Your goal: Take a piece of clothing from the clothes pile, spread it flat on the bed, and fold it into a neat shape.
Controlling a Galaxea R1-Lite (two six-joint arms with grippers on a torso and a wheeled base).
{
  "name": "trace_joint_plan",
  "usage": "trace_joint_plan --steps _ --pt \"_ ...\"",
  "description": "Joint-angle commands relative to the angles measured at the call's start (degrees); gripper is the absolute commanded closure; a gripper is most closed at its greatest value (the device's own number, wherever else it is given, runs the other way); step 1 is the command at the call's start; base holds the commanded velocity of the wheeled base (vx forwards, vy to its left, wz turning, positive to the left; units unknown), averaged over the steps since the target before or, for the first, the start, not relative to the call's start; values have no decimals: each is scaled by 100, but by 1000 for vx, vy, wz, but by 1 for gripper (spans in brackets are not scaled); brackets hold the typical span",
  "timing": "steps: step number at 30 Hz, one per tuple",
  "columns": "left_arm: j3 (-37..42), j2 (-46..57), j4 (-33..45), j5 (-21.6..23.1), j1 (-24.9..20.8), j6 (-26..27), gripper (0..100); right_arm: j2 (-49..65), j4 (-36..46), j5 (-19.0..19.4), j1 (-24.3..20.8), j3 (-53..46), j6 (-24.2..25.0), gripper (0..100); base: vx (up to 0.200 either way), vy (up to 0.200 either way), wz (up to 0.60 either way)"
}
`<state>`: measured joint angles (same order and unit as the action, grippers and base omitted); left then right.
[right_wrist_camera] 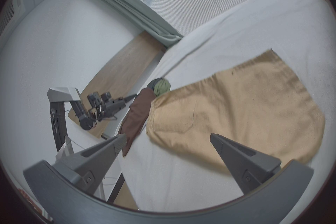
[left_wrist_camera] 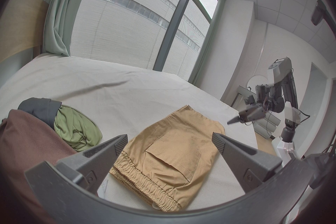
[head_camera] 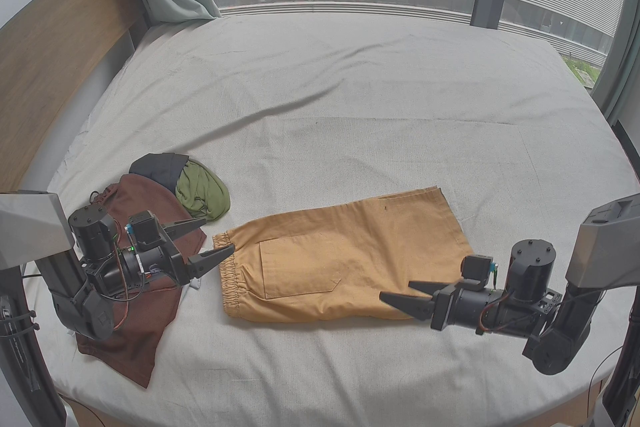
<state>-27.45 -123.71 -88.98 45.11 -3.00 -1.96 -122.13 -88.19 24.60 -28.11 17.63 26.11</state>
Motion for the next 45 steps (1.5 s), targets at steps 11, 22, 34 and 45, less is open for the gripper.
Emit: trace_joint_plan --steps 11,22,34,45 --pt "109 58 -5 7 -69 170 0 892 -6 36 667 514 -458 0 0 0 0" --pt "232 31 3 -28 -60 -32 0 1059 -6 150 1027 487 -432 0 0 0 0" --pt "240 -452 3 -450 -60 -1236 0 1006 -6 133 1027 478 -432 0 0 0 0" --pt "249 -918 3 -670 -78 -1966 0 901 -6 133 1018 478 -432 0 0 0 0"
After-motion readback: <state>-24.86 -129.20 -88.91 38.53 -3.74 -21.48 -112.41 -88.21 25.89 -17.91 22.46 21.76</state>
